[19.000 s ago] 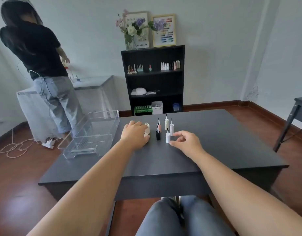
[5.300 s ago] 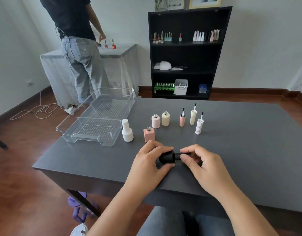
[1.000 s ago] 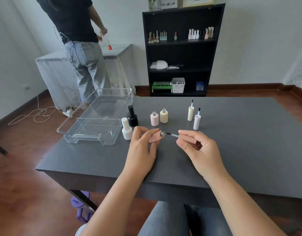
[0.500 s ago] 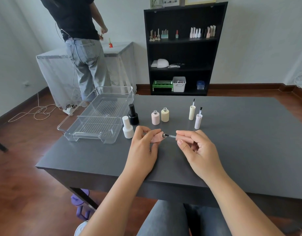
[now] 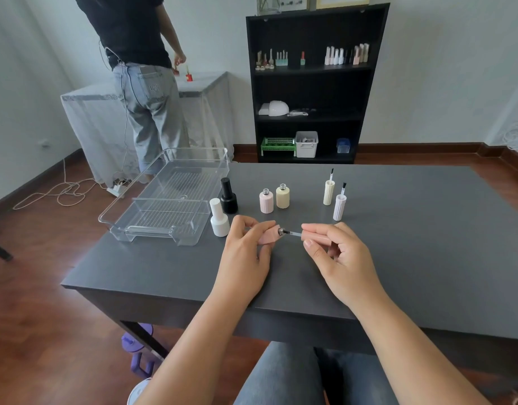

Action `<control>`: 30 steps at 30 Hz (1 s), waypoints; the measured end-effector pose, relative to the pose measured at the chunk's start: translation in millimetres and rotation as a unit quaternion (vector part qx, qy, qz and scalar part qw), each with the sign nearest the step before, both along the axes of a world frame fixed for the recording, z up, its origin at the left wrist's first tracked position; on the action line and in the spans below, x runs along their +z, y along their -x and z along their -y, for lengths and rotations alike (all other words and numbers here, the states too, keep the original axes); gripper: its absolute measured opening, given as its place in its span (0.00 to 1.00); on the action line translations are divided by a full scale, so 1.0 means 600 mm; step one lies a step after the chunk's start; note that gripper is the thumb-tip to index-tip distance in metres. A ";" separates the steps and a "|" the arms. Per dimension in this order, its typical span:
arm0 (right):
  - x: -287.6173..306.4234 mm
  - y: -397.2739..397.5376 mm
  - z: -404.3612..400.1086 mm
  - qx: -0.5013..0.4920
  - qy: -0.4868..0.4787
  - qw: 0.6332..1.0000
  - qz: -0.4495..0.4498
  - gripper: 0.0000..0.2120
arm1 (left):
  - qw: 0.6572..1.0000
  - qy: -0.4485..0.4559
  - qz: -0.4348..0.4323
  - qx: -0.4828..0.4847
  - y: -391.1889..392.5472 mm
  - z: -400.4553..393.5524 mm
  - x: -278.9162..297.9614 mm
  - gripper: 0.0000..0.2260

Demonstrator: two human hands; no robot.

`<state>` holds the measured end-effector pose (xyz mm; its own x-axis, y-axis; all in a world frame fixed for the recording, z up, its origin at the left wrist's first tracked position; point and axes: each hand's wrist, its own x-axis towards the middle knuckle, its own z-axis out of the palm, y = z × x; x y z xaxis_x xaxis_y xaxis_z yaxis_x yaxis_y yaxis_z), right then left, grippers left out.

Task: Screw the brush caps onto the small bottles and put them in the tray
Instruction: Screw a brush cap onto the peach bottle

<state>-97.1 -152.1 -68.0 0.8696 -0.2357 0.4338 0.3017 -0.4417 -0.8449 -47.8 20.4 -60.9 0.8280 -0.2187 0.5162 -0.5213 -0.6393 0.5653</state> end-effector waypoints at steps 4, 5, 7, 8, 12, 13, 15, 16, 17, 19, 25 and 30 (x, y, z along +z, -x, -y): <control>0.003 0.002 -0.001 -0.004 0.001 1.000 0.001 0.13 | 1.000 -0.002 -0.005 0.001 0.000 0.000 0.000 0.16; 0.003 0.002 -0.001 -0.005 0.003 1.000 0.002 0.13 | 1.000 -0.002 -0.005 0.000 0.001 0.000 0.001 0.16; 0.004 0.002 0.000 -0.007 0.006 1.000 0.002 0.13 | 1.000 -0.003 -0.003 -0.003 0.001 0.001 0.001 0.16; 0.003 0.002 0.000 -0.009 0.007 1.000 0.002 0.13 | 1.000 -0.004 -0.002 -0.003 0.001 0.001 0.002 0.16; 0.004 0.003 -0.001 -0.012 0.011 1.000 0.007 0.13 | 1.000 -0.014 0.007 -0.005 0.003 0.001 0.003 0.15; 0.004 0.003 -0.002 -0.012 0.014 1.000 0.008 0.13 | 1.000 -0.018 0.011 -0.006 0.004 0.002 0.003 0.15; 0.006 0.003 -0.003 -0.011 0.026 1.000 0.007 0.14 | 1.000 -0.023 0.017 -0.009 0.005 0.003 0.002 0.14; 0.006 0.003 -0.004 -0.009 0.033 0.999 0.006 0.14 | 0.999 -0.023 0.019 -0.010 0.005 0.004 0.001 0.14; 0.006 0.004 -0.005 -0.006 0.038 0.999 0.003 0.14 | 0.999 -0.023 0.022 -0.011 0.005 0.004 0.001 0.14; 0.008 0.005 -0.007 0.004 0.039 0.999 -0.005 0.14 | 0.999 -0.024 0.030 -0.012 0.005 0.005 0.000 0.13; 0.014 0.007 -0.013 -0.003 0.114 0.993 0.026 0.14 | 0.998 -0.042 0.033 -0.040 0.007 0.004 0.000 0.15; 0.015 0.008 -0.012 -0.028 0.161 0.984 0.076 0.13 | 0.997 -0.038 0.031 -0.053 0.009 0.003 0.004 0.14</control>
